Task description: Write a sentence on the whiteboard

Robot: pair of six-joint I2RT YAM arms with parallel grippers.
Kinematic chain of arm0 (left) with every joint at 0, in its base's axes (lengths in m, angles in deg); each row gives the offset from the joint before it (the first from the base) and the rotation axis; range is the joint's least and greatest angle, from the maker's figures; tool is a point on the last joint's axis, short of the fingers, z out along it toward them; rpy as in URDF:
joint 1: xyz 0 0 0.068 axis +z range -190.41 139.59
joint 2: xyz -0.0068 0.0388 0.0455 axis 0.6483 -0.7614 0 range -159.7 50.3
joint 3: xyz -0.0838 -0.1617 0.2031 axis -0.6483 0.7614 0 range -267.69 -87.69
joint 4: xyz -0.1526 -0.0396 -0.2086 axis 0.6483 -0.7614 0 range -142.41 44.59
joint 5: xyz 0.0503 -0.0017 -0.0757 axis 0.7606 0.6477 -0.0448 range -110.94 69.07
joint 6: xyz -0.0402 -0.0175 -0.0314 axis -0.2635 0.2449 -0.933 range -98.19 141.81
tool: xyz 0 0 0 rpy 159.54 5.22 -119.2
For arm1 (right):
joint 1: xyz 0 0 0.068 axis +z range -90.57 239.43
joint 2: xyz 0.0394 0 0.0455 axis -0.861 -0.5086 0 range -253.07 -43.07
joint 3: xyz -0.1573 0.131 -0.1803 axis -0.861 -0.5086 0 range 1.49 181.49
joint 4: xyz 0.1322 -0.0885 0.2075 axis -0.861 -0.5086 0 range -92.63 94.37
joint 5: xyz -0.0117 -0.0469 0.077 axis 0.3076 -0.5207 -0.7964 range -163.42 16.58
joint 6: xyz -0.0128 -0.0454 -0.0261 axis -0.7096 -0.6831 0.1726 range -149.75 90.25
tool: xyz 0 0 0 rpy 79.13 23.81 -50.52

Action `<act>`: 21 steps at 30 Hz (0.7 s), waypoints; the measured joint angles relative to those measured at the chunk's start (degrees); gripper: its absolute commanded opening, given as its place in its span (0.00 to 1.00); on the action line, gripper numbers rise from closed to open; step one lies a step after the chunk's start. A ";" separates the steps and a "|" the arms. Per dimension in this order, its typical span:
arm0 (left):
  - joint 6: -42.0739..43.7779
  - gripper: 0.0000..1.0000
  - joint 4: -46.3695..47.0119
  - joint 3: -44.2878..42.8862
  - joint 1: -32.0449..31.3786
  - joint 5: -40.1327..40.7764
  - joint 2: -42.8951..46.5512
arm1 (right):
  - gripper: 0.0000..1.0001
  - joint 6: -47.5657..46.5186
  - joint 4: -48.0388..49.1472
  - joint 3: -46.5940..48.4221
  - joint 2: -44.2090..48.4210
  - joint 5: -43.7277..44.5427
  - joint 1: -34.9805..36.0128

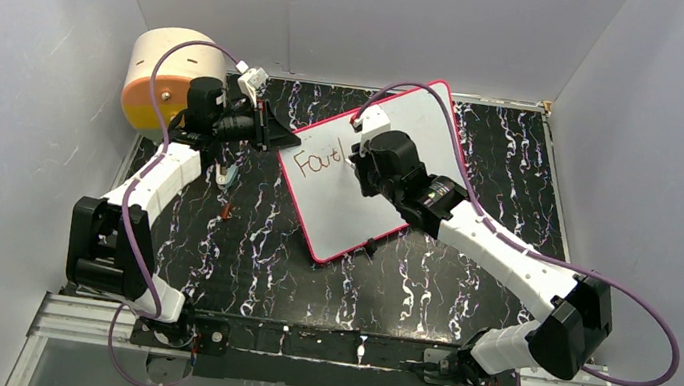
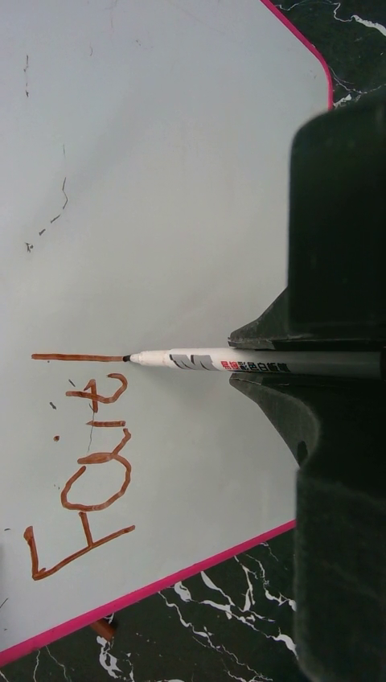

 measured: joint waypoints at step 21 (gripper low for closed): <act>0.00 0.00 0.00 -0.04 -0.02 -0.28 0.00 | 0.00 -0.02 5.44 -1.90 2.08 0.35 0.00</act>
